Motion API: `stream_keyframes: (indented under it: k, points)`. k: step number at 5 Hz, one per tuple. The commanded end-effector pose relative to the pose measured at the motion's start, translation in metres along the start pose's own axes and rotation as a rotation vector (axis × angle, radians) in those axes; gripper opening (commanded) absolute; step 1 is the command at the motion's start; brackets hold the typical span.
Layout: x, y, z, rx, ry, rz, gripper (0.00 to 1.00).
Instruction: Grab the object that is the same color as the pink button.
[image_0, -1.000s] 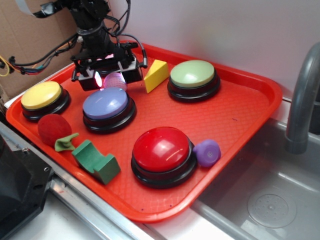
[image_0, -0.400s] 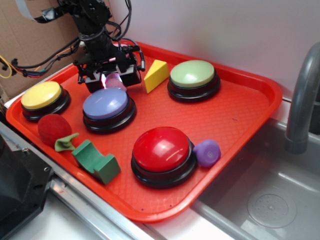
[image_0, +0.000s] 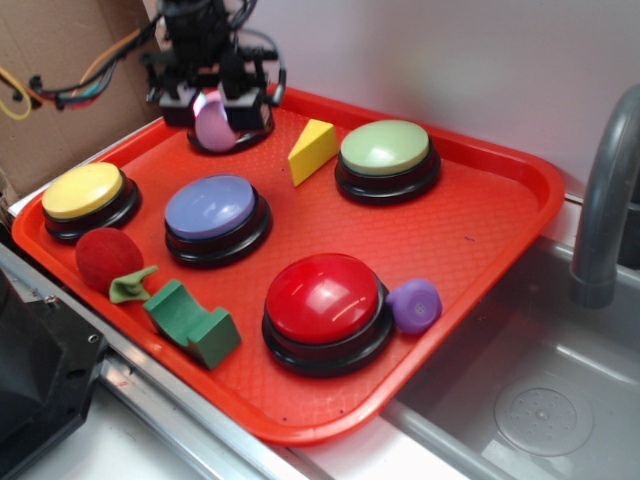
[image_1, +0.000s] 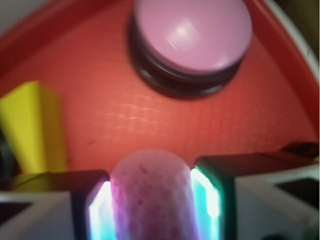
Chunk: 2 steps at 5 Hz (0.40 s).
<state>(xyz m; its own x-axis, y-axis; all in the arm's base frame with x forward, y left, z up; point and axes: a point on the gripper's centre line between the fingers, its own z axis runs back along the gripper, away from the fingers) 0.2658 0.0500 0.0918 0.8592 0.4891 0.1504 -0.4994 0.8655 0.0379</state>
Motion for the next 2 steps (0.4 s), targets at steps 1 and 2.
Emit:
stream_keyframes:
  k: [1,2]
  points:
    - [-0.0002,-0.0161,0.0906,-0.140,-0.113,-0.229,0.00]
    - [-0.0016,-0.0197,0.0989,-0.173,-0.117,-0.208,0.00]
